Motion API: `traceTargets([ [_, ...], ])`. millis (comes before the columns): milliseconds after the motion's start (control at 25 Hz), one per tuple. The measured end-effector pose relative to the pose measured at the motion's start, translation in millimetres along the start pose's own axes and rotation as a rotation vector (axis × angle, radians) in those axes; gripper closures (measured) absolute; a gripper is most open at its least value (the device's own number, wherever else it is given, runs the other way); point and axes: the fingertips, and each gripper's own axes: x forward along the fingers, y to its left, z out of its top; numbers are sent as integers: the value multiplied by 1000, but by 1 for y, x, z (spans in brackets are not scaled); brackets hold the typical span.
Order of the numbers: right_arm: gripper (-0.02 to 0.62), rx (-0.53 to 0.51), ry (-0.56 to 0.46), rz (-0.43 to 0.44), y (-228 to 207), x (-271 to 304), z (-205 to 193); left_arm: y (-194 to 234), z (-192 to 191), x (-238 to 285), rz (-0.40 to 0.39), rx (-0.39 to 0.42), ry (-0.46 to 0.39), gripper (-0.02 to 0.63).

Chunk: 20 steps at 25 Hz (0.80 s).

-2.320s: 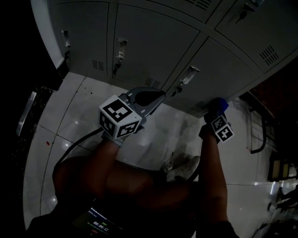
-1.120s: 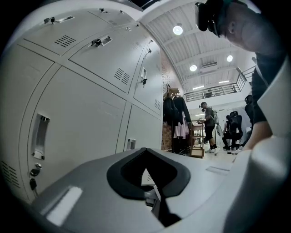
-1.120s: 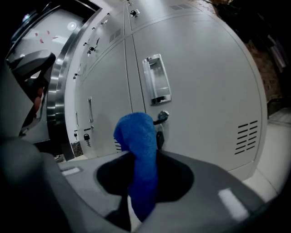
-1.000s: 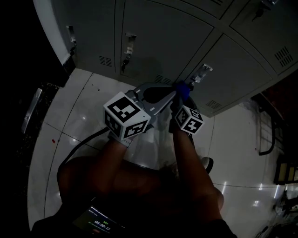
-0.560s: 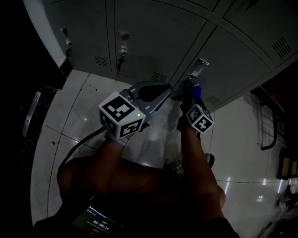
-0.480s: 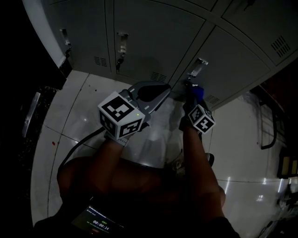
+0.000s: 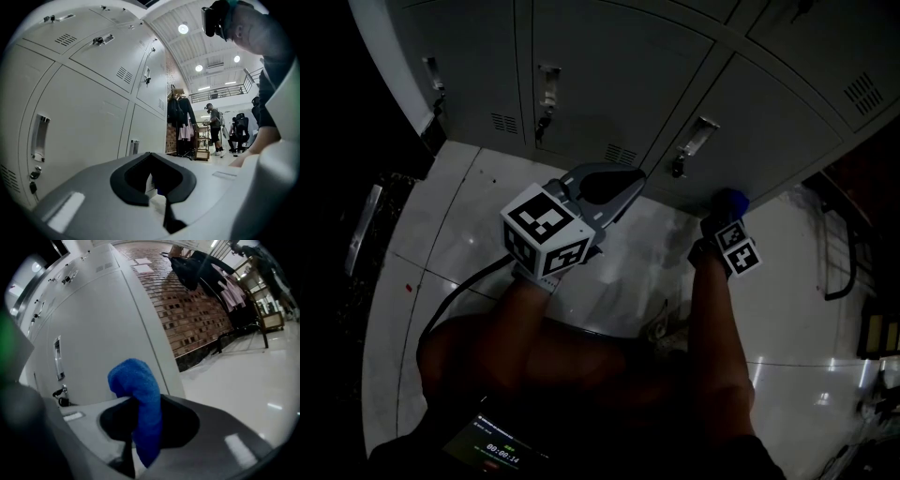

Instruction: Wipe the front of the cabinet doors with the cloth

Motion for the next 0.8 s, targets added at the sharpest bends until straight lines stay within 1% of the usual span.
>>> traceTargets([
  [80,494,36,-6,-21,-12,-2,5,0,-1,0,-1,8,3,603],
  [160,494,51,-14,-27,-21,-2,7,-1,0,0,-5,11,4,603],
  [320,494,46,-8,-61,-34,-3,7,0,1,-1,-2,13,2,603],
  [400,494,31,-8,-60,-35,-6,8,1,2,-1,-2,14,-1,603],
  [480,494,25,-11,-43,-27,-12,10,0,4,-2,-3,19,-3,603],
  [560,494,-16,-26,-10,-13,-19,18,-1,6,-4,-4,34,-1,603],
  [680,494,-130,-51,86,22,-32,36,-1,10,-7,-1,57,2,603],
  [720,494,-166,-59,134,38,-38,42,-1,12,-9,1,62,3,603],
  [800,494,-222,-73,256,78,-54,52,1,16,-15,10,69,3,603],
])
